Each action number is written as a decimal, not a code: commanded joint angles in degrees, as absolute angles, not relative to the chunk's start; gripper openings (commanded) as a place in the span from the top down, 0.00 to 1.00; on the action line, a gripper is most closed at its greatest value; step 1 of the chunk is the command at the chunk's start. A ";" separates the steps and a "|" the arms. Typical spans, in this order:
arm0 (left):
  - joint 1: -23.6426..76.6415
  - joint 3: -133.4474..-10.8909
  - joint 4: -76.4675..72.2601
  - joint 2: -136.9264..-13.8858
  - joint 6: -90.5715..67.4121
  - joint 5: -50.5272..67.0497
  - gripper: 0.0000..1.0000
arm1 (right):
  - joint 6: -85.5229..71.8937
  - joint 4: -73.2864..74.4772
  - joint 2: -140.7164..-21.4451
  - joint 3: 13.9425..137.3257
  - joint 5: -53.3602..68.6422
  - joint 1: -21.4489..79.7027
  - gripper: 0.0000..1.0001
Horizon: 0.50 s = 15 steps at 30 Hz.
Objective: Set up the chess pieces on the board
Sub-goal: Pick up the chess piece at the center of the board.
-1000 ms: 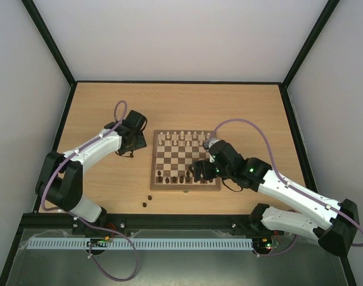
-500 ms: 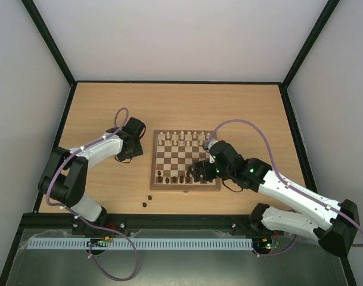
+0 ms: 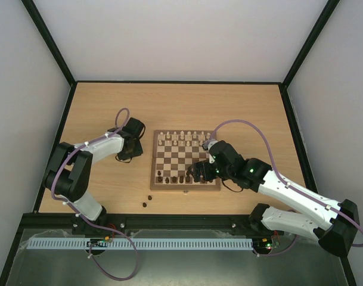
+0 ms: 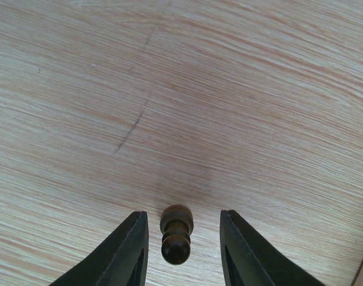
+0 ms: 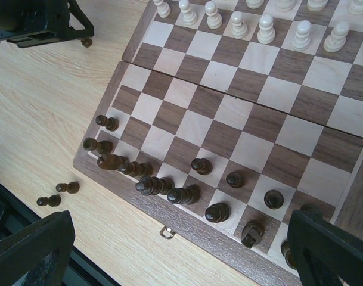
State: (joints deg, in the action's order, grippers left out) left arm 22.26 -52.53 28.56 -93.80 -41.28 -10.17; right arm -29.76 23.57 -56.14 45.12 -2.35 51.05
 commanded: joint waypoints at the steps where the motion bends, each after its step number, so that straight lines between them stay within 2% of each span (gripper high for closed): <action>1: 21.75 -52.18 28.34 -93.87 -40.30 -10.20 0.67 | -29.04 23.02 -55.63 44.22 -1.76 50.97 0.01; 8: 21.78 -51.80 28.78 -94.25 -39.53 -8.64 0.91 | -29.00 23.01 -55.79 44.21 -1.95 50.89 0.01; 11: 22.32 -51.19 29.70 -92.19 -39.85 -7.94 0.96 | -29.01 23.05 -55.76 44.23 -2.37 50.92 0.02; 15: 24.86 -54.81 35.61 -87.04 -39.98 -8.89 0.97 | -29.09 23.21 -55.89 44.37 -2.95 50.90 0.01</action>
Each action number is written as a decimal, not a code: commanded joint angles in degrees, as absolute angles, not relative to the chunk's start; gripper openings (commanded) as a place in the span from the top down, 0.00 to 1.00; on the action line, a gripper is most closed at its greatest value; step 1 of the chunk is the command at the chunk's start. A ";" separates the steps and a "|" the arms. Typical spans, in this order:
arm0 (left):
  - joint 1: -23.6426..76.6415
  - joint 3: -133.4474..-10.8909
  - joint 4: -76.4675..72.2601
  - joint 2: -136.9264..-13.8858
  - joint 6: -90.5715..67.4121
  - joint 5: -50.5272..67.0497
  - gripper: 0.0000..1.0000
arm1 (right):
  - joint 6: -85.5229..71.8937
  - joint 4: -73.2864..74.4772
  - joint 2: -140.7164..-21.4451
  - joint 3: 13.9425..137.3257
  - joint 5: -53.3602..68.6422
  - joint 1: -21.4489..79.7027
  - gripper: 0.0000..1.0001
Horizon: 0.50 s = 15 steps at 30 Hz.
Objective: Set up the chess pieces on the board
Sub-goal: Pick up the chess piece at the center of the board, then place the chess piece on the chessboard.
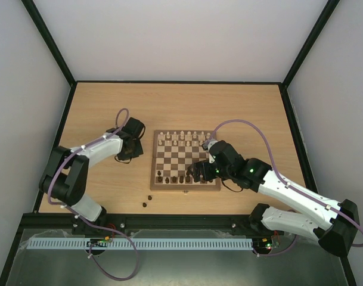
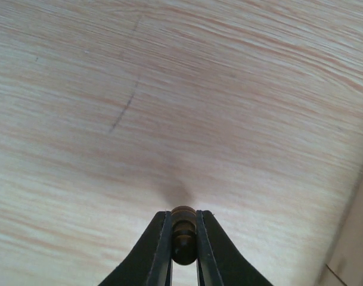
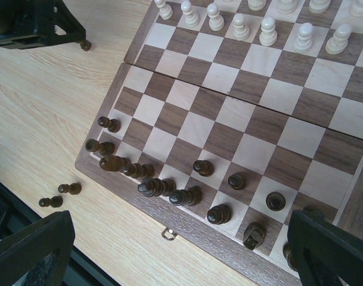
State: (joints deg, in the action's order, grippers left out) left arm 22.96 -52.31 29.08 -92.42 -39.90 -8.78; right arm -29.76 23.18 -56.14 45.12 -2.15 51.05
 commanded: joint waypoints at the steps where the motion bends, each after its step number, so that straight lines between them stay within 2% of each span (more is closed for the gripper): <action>1: 25.60 -56.56 37.48 -85.95 -39.70 -8.81 0.97 | -29.09 23.35 -55.90 44.53 -3.17 50.91 0.01; 8: 37.24 -71.98 50.73 -85.38 -38.71 -9.51 0.97 | -30.28 26.53 -52.99 47.18 -8.67 50.93 0.02; 15: 49.23 -77.54 51.35 -90.03 -41.00 -8.80 0.96 | -31.01 32.53 -48.09 51.28 -15.90 50.89 0.01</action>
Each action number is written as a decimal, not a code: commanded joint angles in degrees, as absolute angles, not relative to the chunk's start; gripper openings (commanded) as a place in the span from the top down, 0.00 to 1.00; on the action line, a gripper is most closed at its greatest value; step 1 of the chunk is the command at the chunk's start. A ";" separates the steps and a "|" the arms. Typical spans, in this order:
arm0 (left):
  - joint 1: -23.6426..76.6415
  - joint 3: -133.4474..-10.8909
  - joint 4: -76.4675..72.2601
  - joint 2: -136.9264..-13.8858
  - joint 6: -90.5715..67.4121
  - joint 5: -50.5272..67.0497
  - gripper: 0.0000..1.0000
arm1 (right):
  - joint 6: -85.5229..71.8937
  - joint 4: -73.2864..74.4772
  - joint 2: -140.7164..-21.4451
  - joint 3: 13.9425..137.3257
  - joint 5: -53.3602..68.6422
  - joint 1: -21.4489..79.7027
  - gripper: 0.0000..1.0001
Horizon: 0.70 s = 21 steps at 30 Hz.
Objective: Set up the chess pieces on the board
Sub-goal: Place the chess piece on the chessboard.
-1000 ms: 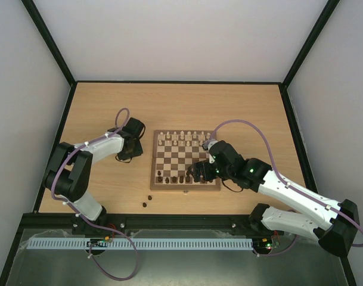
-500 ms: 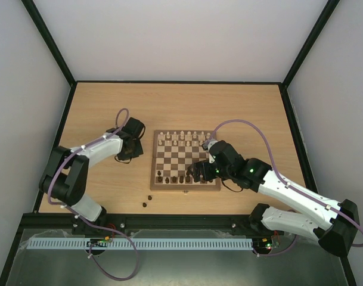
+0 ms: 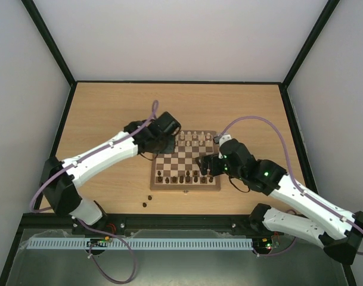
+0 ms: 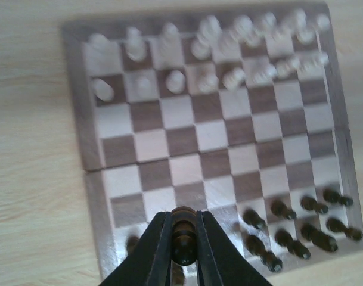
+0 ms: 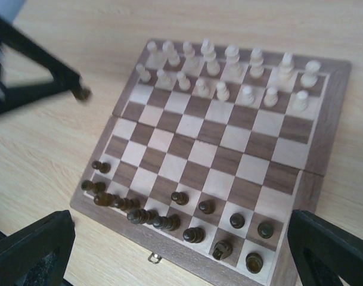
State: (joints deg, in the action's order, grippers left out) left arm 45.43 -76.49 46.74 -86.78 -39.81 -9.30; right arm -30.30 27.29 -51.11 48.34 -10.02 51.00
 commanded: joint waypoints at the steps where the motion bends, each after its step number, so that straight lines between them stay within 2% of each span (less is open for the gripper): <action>1: 50.28 -77.72 50.99 -90.69 -41.29 -8.87 0.96 | -31.09 32.91 -47.40 51.30 -16.55 50.93 0.01; 6: 55.10 -78.78 49.98 -94.13 -42.67 -10.02 0.96 | -31.34 33.60 -46.56 51.35 -17.75 50.95 0.01; 21: 60.62 -75.07 44.30 -99.61 -44.17 -7.80 0.96 | -31.38 34.01 -46.02 51.18 -18.11 50.93 0.01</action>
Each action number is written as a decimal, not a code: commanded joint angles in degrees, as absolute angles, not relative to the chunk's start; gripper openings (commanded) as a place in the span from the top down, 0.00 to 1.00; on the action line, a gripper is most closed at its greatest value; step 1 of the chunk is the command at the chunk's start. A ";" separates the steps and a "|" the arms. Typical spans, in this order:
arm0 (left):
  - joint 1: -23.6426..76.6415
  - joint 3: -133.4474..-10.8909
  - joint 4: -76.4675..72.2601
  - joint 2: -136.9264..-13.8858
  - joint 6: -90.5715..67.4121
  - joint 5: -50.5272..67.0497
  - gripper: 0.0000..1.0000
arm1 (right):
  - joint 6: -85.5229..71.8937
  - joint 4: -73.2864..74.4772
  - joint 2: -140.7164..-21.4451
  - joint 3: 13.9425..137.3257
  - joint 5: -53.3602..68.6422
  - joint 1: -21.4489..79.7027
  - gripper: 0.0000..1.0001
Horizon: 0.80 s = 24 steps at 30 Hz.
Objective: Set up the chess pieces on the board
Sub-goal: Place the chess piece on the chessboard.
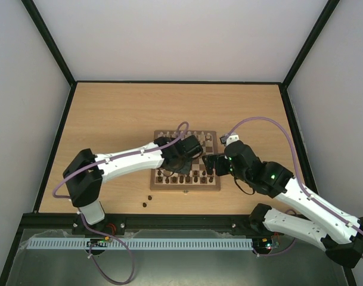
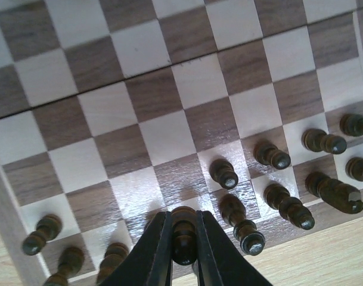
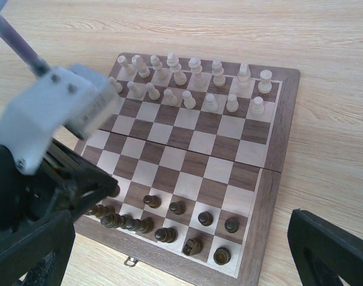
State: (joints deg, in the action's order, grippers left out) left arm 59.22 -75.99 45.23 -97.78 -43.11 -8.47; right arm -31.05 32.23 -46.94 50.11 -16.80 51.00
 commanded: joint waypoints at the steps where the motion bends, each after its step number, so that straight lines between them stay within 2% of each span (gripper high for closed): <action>1: 60.77 -75.02 44.11 -99.96 -44.25 -7.82 0.96 | -31.38 33.97 -46.05 51.18 -18.07 50.89 0.01; 24: 60.12 -72.68 40.48 -104.12 -43.97 -8.09 0.95 | -30.98 33.56 -45.97 50.72 -16.88 50.94 0.01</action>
